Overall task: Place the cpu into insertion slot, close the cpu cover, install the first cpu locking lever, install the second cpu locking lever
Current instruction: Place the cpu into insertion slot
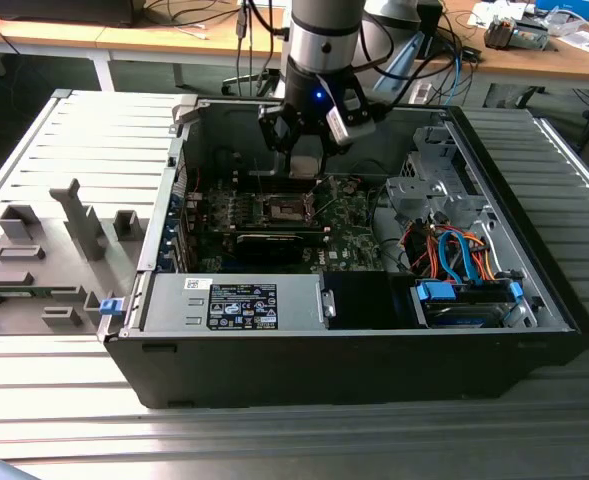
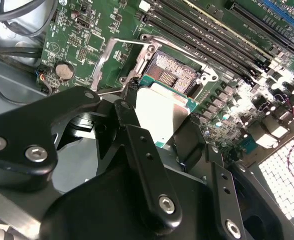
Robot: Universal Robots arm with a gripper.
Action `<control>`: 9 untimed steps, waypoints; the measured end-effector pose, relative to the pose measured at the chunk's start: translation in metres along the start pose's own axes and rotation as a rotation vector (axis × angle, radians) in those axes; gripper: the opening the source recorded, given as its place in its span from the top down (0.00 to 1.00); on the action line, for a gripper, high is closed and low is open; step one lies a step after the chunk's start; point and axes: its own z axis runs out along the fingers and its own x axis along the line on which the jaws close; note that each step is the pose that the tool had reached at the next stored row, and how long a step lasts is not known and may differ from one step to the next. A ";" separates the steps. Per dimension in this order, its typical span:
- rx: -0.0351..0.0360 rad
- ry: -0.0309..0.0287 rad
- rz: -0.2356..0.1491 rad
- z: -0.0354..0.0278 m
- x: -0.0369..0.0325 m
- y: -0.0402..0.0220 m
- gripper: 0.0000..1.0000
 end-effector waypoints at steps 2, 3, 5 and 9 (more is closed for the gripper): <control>0.0000 0.0000 0.000 0.0008 0.0000 -0.0005 0.46; 0.0000 0.0000 0.000 0.0010 0.0000 -0.0007 0.46; 0.0000 0.0000 0.000 0.0016 0.0000 -0.0011 0.46; 0.0000 0.0000 0.000 0.0025 -0.0001 -0.0017 0.46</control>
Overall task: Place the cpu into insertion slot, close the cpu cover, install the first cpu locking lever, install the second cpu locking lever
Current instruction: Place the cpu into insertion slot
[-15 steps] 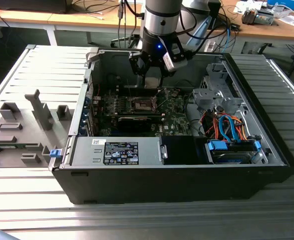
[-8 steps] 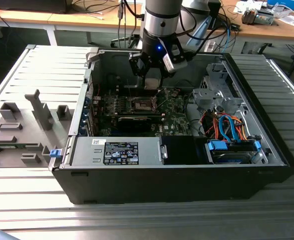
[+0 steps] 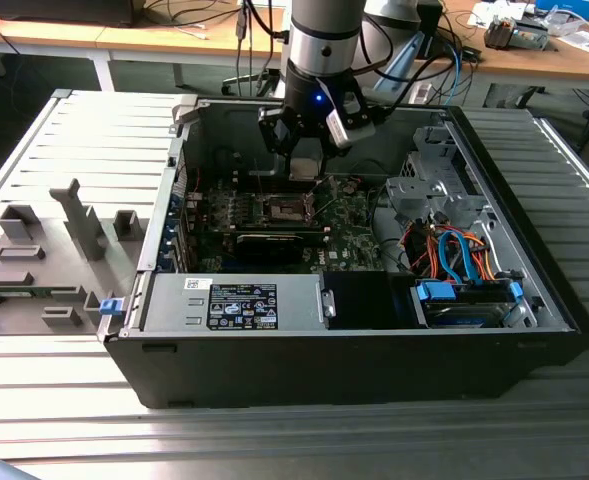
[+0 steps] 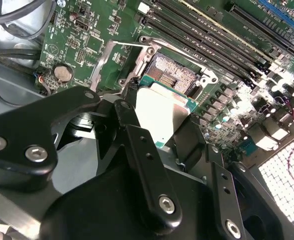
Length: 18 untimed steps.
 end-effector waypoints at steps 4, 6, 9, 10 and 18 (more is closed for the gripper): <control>0.0000 0.0000 0.000 0.0016 0.0000 -0.0010 0.46; 0.0000 0.0000 0.000 0.0024 -0.0001 -0.0014 0.46; 0.0000 0.0000 0.000 0.0036 -0.0001 -0.0020 0.46; 0.0000 0.0000 0.000 0.0040 -0.0001 -0.0023 0.46; 0.0000 0.0000 0.000 0.0071 -0.0002 -0.0040 0.46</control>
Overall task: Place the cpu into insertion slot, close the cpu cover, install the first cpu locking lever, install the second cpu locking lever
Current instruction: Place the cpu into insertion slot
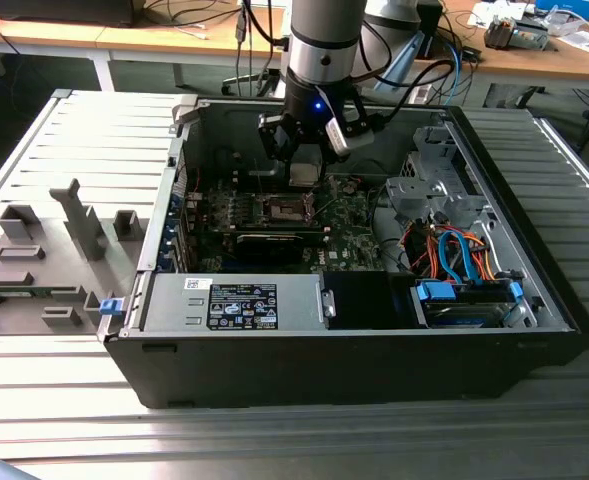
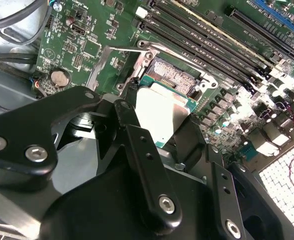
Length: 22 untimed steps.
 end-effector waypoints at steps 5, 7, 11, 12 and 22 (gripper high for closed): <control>0.0000 0.0000 0.000 0.0019 -0.0001 -0.0009 0.46; 0.0000 0.0000 0.000 0.0024 -0.0001 -0.0012 0.46; 0.0001 0.0000 0.000 0.0038 -0.0001 -0.0019 0.46; 0.0001 0.0000 0.000 0.0042 -0.0001 -0.0020 0.46; 0.0007 0.0000 0.000 0.0079 -0.0002 -0.0031 0.46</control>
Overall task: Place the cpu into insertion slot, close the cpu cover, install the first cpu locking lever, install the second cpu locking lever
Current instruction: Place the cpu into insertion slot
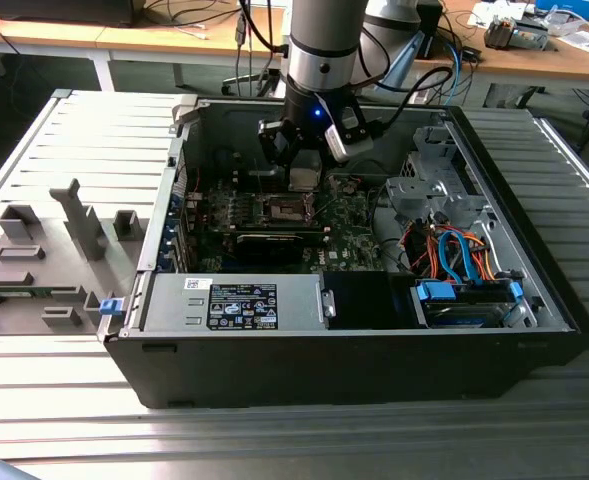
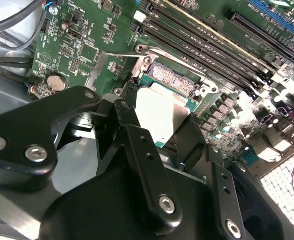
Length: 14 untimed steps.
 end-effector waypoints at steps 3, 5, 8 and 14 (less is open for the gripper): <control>0.0005 0.0000 0.000 0.0021 0.0000 -0.0007 0.46; 0.0007 0.0000 0.000 0.0028 0.0000 -0.0009 0.46; 0.0010 0.0000 0.000 0.0038 -0.0001 -0.0012 0.46; 0.0016 0.0000 0.000 0.0059 -0.0001 -0.0017 0.46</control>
